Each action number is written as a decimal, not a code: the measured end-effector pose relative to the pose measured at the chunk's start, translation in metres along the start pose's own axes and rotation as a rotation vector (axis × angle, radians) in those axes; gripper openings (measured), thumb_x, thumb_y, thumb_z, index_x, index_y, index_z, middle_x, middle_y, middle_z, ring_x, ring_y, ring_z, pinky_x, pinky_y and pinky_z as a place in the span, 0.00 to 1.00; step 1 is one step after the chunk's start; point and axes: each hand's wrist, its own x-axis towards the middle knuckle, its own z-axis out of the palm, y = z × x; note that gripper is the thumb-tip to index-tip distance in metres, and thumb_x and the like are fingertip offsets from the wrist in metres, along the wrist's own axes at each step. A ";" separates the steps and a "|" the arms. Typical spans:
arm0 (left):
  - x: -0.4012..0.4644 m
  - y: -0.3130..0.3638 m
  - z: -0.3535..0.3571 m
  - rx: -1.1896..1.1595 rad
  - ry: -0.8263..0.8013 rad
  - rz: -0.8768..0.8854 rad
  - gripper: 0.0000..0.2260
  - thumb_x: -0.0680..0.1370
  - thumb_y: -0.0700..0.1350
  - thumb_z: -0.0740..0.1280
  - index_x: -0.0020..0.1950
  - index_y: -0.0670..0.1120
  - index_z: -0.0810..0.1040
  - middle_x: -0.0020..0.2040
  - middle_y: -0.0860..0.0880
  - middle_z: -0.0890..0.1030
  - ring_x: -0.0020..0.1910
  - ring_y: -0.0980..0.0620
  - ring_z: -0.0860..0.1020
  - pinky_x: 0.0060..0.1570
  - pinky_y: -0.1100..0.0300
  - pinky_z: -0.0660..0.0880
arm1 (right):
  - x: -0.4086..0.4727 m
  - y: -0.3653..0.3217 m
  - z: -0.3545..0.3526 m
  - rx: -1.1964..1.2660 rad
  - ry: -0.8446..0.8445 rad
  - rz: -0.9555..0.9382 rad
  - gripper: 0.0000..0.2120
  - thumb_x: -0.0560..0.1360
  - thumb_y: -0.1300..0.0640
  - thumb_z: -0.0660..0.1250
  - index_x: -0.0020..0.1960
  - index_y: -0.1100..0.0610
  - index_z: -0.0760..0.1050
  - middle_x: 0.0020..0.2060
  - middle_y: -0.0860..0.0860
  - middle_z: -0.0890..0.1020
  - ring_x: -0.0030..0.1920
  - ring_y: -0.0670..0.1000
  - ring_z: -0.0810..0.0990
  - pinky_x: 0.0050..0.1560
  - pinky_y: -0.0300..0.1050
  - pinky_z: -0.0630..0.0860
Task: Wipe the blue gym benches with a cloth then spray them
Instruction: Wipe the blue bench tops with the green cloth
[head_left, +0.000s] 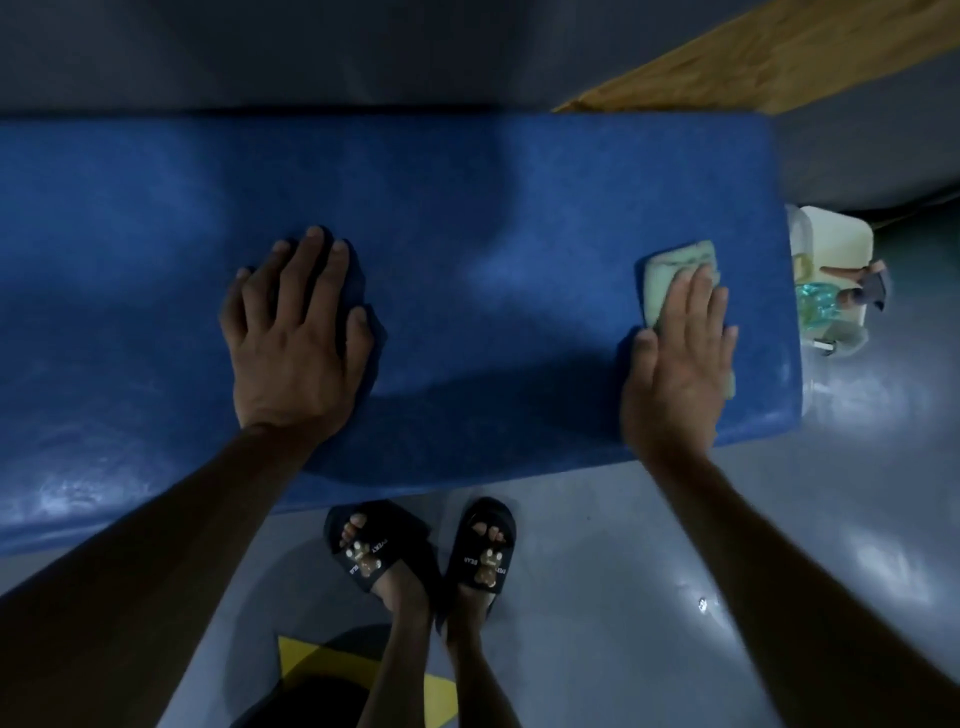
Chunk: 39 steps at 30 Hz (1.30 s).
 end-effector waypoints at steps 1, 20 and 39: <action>0.000 0.000 0.001 0.006 0.004 -0.003 0.25 0.84 0.55 0.53 0.80 0.47 0.62 0.80 0.47 0.62 0.78 0.41 0.60 0.76 0.41 0.54 | -0.013 -0.018 0.006 0.023 0.044 0.036 0.29 0.82 0.51 0.47 0.81 0.61 0.53 0.81 0.57 0.55 0.80 0.59 0.51 0.78 0.62 0.51; -0.001 0.003 -0.005 0.027 0.018 0.025 0.24 0.84 0.54 0.52 0.78 0.46 0.63 0.79 0.46 0.63 0.76 0.39 0.62 0.73 0.41 0.57 | -0.064 -0.023 0.016 0.073 0.150 0.067 0.28 0.82 0.52 0.52 0.80 0.62 0.56 0.79 0.58 0.59 0.80 0.61 0.54 0.78 0.62 0.54; -0.037 0.058 -0.007 -0.043 -0.021 0.112 0.22 0.85 0.51 0.55 0.78 0.47 0.66 0.78 0.45 0.66 0.75 0.38 0.64 0.72 0.42 0.60 | -0.058 0.061 0.001 -0.014 0.062 -0.232 0.27 0.84 0.54 0.51 0.80 0.62 0.55 0.80 0.58 0.56 0.81 0.59 0.51 0.79 0.57 0.53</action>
